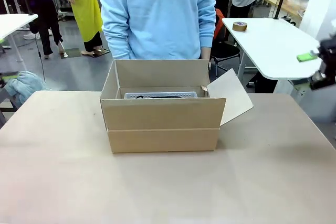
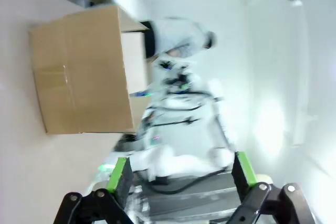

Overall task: Pack the gift set into the box.
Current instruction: Lift both hands away from the flaps of the Package Box, then press and hold the closed box until the human finishes sealing it.

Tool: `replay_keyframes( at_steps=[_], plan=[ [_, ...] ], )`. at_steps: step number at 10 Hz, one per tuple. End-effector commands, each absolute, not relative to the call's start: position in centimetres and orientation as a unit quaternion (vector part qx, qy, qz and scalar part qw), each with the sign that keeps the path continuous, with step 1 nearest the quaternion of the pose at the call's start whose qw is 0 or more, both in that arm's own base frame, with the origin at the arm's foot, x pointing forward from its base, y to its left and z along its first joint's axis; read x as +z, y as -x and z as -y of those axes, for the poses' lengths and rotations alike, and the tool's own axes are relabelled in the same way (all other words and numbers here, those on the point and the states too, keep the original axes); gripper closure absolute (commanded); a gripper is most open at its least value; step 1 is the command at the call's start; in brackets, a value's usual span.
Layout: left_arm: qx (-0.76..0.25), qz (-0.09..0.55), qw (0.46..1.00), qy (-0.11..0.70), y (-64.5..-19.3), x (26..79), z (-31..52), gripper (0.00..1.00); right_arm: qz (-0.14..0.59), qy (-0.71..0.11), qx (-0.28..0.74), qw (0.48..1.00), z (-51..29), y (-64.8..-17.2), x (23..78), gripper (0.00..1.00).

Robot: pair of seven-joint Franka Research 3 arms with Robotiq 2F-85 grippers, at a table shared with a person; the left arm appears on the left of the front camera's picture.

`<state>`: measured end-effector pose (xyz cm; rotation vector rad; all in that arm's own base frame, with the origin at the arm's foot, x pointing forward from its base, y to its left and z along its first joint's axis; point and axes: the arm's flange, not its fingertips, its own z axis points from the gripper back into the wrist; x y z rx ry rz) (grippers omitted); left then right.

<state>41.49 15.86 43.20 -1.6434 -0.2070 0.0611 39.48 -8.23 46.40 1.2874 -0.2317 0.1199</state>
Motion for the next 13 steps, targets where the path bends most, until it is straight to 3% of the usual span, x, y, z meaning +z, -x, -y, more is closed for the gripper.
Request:
replay_keyframes(
  at_steps=[1, 2, 13],
  plan=[
    [0.090, 0.024, 0.610, 0.787, -45.7, 37.5, -18.4, 0.00, 0.113, -0.706, -0.040, 0.698, 8.7, -40.7, 41.1, 0.00],
    [0.027, 0.092, 0.676, 0.731, -41.5, 43.2, -15.9, 0.00, 0.108, -0.598, 0.056, 0.792, 8.2, -39.5, 46.4, 0.00],
    [0.027, 0.092, 0.676, 0.731, -41.5, 43.2, -15.9, 0.00, 0.108, -0.598, 0.056, 0.792, 8.2, -39.5, 46.4, 0.00]
  ],
)
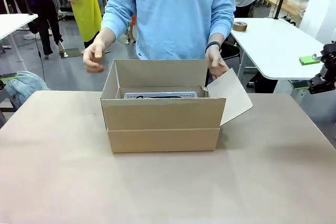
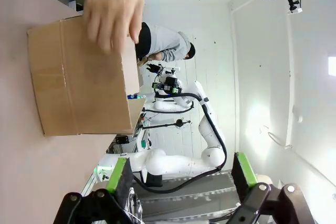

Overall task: Pack the gift set into the box.
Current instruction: Press and hold the closed box until the human finishes sealing it.

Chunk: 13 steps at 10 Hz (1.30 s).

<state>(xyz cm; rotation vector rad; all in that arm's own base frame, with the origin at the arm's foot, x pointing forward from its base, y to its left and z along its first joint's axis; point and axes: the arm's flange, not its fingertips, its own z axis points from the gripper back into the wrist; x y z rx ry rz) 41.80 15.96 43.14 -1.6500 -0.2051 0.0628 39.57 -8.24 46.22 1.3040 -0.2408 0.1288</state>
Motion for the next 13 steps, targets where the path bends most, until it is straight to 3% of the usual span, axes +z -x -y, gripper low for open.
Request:
replay_keyframes(
  at_steps=[1, 13],
  plan=[
    [0.027, 0.092, 0.676, 0.731, -41.49, 43.20, -15.86, 0.00, 0.108, -0.598, 0.056, 0.792, 8.23, -39.48, 46.40, 0.00],
    [0.027, 0.092, 0.676, 0.731, -41.49, 43.20, -15.86, 0.00, 0.108, -0.598, 0.056, 0.792, 8.23, -39.48, 46.40, 0.00]
  ],
)
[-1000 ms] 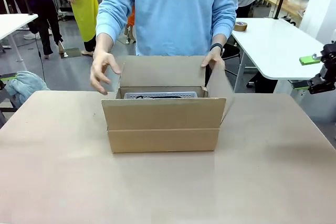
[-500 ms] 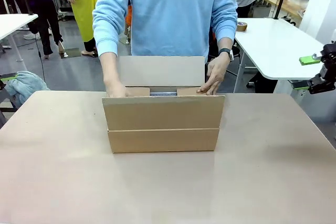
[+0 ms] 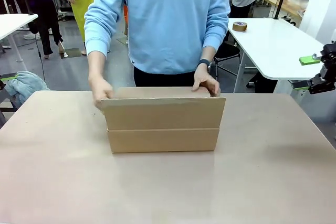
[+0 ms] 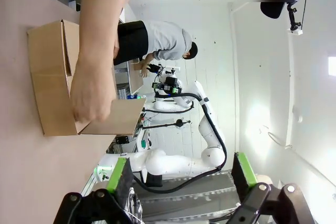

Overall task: Pack the gift set into the box.
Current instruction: Press and hold the closed box until the human finishes sealing it.

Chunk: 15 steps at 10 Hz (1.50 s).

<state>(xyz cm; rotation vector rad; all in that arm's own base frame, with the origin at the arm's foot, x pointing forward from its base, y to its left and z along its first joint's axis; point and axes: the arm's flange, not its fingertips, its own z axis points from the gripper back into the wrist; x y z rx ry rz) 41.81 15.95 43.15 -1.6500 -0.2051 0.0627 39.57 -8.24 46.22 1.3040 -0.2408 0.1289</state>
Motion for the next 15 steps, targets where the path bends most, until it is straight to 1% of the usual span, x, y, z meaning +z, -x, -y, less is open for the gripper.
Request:
replay_keyframes(
  at_steps=[1, 15],
  plan=[
    [0.027, 0.092, 0.676, 0.731, -41.49, 43.20, -15.86, 0.00, 0.108, -0.598, 0.056, 0.792, 8.23, -39.48, 46.40, 0.00],
    [0.027, 0.092, 0.676, 0.731, -41.49, 43.20, -15.86, 0.00, 0.108, -0.598, 0.056, 0.792, 8.23, -39.48, 46.40, 0.00]
  ],
)
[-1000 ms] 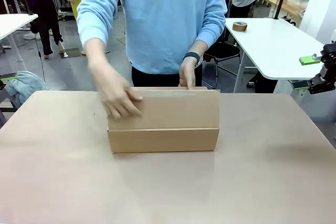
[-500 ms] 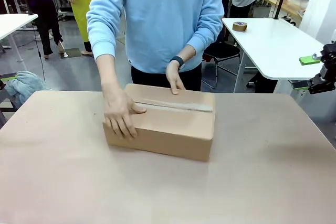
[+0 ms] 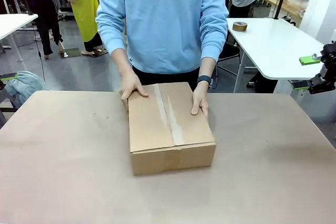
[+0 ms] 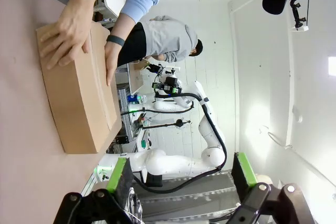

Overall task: Pack the gift set into the box.
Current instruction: Press and hold the closed box until the human finishes sealing it.

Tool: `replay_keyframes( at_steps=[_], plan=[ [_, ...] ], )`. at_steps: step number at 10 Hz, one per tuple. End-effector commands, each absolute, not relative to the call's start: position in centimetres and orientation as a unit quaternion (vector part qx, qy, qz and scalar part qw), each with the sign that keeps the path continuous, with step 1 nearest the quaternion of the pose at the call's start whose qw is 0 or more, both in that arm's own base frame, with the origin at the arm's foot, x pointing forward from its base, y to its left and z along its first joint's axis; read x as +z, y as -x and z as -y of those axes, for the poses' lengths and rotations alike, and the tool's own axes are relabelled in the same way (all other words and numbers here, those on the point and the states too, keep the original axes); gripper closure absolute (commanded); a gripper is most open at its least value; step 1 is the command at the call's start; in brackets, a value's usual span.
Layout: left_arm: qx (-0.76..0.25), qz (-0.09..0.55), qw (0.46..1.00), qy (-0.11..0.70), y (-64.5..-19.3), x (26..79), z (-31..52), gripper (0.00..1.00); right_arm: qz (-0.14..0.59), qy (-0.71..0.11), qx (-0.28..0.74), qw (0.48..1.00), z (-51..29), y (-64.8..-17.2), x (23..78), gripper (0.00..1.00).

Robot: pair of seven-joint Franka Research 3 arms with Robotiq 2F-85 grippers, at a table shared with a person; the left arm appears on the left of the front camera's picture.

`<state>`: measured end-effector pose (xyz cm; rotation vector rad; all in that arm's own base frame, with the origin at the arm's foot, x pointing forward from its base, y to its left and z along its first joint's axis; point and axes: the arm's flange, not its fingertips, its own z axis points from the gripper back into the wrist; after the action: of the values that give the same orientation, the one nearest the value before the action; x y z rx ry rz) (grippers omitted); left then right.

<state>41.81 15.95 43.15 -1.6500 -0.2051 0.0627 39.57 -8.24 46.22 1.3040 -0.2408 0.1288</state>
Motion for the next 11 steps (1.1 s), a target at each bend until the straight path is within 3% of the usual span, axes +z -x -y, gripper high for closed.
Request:
replay_keyframes(
  at_steps=[1, 6, 7, 9, 11],
  plan=[
    [0.027, 0.092, 0.676, 0.731, -41.5, 43.2, -15.9, 0.00, 0.108, -0.598, 0.056, 0.792, 8.2, -39.5, 46.4, 0.00],
    [0.028, 0.091, 0.673, 0.733, -41.8, 43.1, -16.0, 0.00, 0.112, -0.605, 0.060, 0.786, 8.2, -39.6, 46.2, 0.00],
    [-0.085, 0.085, 0.685, 0.718, -43.4, 44.1, -10.2, 0.00, 0.118, -0.554, 0.165, 0.807, 3.7, -41.5, 47.2, 0.00],
    [-0.282, 0.107, 0.685, 0.664, -44.4, 43.2, 2.1, 0.00, 0.156, -0.481, 0.382, 0.773, -5.7, -44.2, 48.0, 0.00],
    [-0.423, 0.195, 0.625, 0.626, -42.8, 39.5, 10.3, 0.00, 0.215, -0.391, 0.559, 0.699, -14.6, -44.6, 45.8, 0.00]
  ],
)
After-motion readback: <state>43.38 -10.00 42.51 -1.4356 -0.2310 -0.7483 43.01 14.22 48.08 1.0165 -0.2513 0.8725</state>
